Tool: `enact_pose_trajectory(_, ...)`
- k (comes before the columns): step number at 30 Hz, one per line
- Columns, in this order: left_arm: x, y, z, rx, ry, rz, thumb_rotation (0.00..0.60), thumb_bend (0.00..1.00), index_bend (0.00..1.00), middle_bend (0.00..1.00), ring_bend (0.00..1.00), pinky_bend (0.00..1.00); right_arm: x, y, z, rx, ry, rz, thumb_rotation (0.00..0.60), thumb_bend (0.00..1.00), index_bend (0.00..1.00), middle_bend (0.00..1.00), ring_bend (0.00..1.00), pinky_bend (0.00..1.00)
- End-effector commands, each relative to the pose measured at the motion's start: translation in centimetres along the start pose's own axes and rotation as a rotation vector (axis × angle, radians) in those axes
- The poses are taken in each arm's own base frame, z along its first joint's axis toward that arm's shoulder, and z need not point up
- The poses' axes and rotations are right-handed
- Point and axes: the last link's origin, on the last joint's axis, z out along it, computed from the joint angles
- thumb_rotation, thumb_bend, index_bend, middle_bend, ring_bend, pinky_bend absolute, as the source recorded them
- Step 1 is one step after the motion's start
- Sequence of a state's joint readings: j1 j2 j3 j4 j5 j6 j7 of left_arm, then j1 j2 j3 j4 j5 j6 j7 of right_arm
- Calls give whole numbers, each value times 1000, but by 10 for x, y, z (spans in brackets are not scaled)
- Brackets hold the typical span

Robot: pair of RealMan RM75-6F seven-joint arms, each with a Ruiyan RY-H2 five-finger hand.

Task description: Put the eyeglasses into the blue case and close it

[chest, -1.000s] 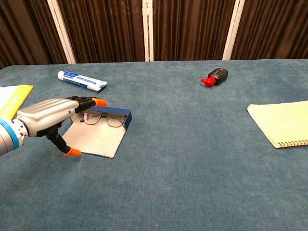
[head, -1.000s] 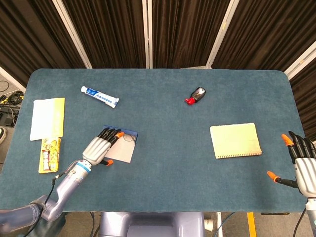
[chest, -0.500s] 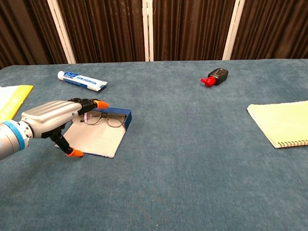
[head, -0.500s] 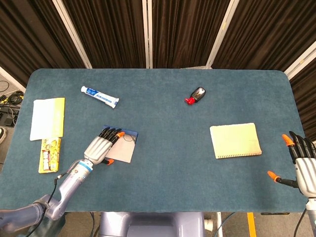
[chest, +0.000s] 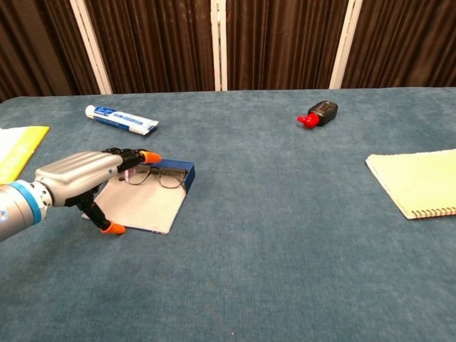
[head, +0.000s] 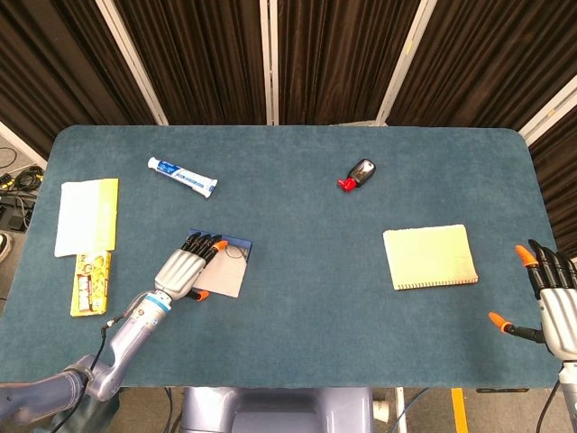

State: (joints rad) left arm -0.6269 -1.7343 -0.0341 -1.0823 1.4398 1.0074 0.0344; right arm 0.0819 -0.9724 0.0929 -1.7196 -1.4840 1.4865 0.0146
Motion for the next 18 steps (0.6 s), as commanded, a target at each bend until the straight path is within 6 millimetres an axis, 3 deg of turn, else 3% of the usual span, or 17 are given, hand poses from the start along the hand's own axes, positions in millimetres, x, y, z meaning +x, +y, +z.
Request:
enact_pose_trajectory(1,0,0,0,-1,2,-1,600,131,55,0,0,0,0,0,0,0,0,-1,600,0,0,0,0,0)
enact_pose_trajectory(9,2,0,-1,-7,5,-5,600,361,67,0,0,0,0,0,0,1,1,0,600,0,0,0,0,0)
enact_pose_trajectory(18,13,-3,1,-11,25,-8,600,367,80,0,0,0,2,-1,-1,4,2,5,600,0,0,0,0,0)
